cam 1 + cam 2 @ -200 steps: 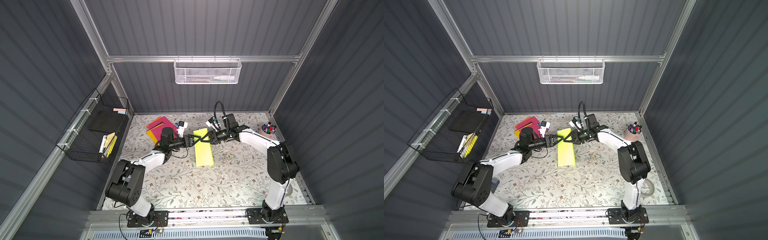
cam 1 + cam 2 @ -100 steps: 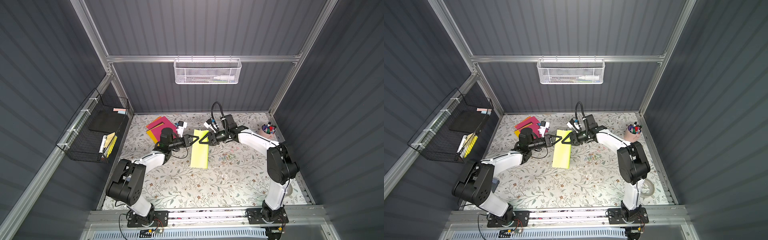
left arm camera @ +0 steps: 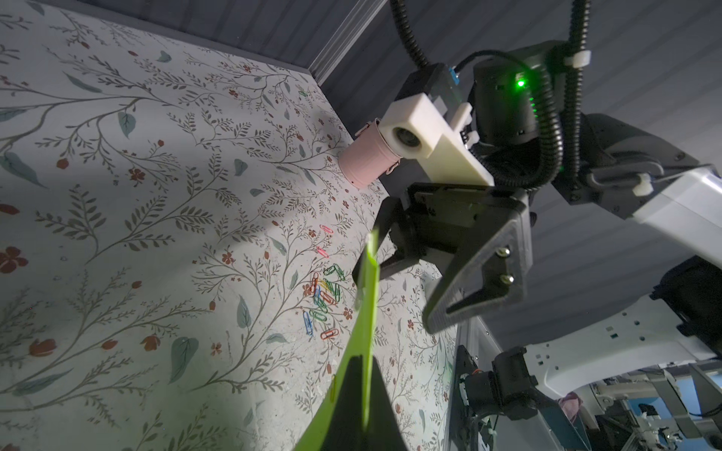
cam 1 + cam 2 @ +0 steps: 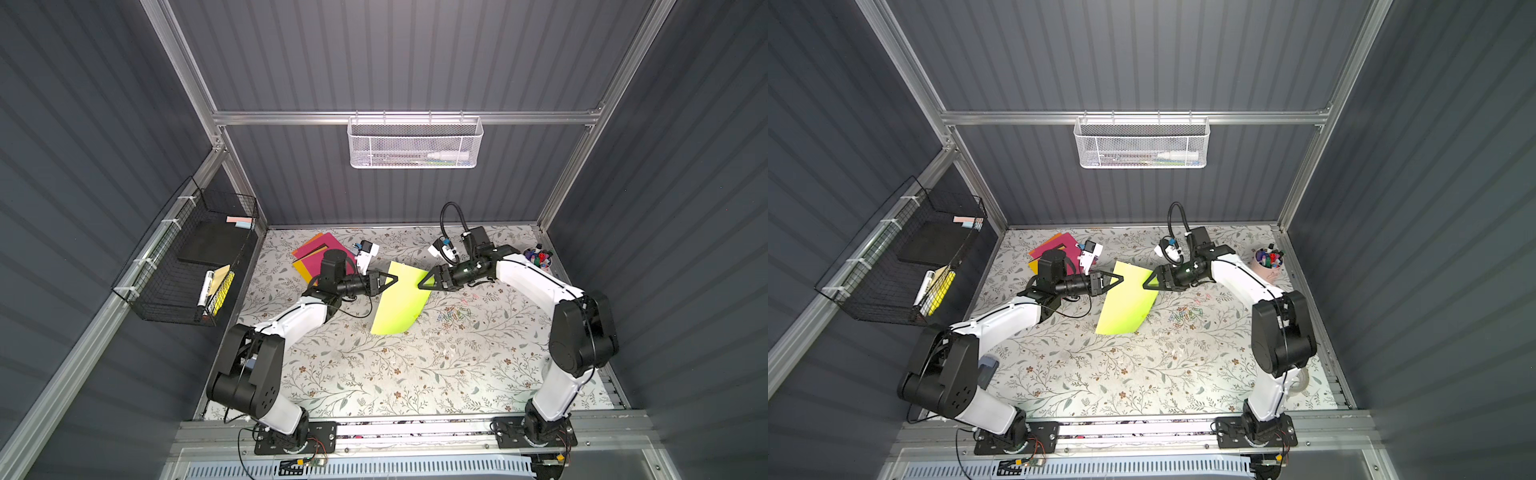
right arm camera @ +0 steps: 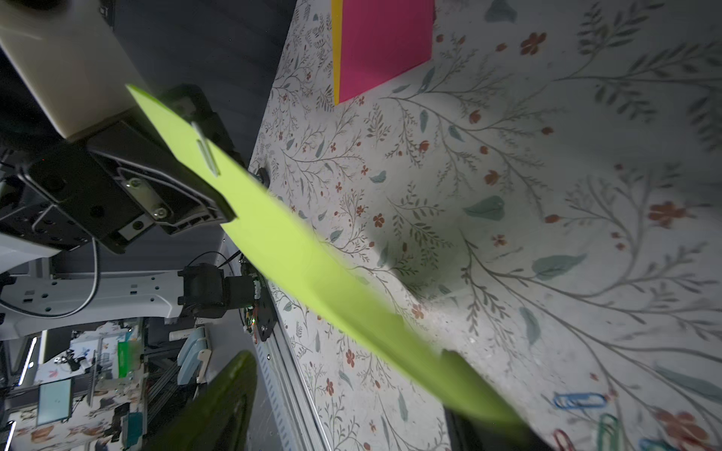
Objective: Unclip the paperclips from the documents
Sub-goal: Pick up the document from the center of the board, then remove the paper clip from the document.
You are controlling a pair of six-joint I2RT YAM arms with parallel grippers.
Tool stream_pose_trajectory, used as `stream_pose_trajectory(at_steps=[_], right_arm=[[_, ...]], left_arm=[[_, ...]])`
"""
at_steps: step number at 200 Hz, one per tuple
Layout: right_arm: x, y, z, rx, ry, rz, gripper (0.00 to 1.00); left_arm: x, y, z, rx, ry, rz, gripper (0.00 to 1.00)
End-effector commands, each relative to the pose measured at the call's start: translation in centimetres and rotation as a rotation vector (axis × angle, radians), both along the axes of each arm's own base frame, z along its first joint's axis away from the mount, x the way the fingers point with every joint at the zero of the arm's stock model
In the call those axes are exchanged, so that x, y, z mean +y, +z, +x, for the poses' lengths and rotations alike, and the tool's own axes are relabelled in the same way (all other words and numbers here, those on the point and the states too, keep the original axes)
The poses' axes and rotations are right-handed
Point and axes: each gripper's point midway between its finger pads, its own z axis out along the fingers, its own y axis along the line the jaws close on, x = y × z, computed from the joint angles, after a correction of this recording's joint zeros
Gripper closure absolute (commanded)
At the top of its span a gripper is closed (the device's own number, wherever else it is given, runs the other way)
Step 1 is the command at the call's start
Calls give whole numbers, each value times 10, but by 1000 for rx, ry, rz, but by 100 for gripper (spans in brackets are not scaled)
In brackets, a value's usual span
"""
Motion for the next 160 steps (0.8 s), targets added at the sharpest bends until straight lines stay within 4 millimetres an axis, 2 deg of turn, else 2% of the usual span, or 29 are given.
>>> stream_pose_trajectory(at_steps=[1, 34, 63, 94, 134, 160], right_arm=[[-17, 11, 0, -105, 16, -65, 23], [-14, 44, 8, -287, 80, -19, 23], [9, 79, 3, -449, 219, 202, 28], [32, 92, -8, -475, 336, 354, 37], [56, 91, -17, -474, 409, 377, 47], [64, 89, -20, -450, 425, 396, 56]], left_arm=[[5, 8, -12, -68, -54, 66, 100], [6, 8, -19, -94, -74, 108, 100], [7, 15, -28, -130, -112, 125, 100], [5, 25, -33, -163, -148, 123, 100], [1, 29, -42, -174, -204, 105, 100], [0, 28, -43, -171, -223, 111, 100]])
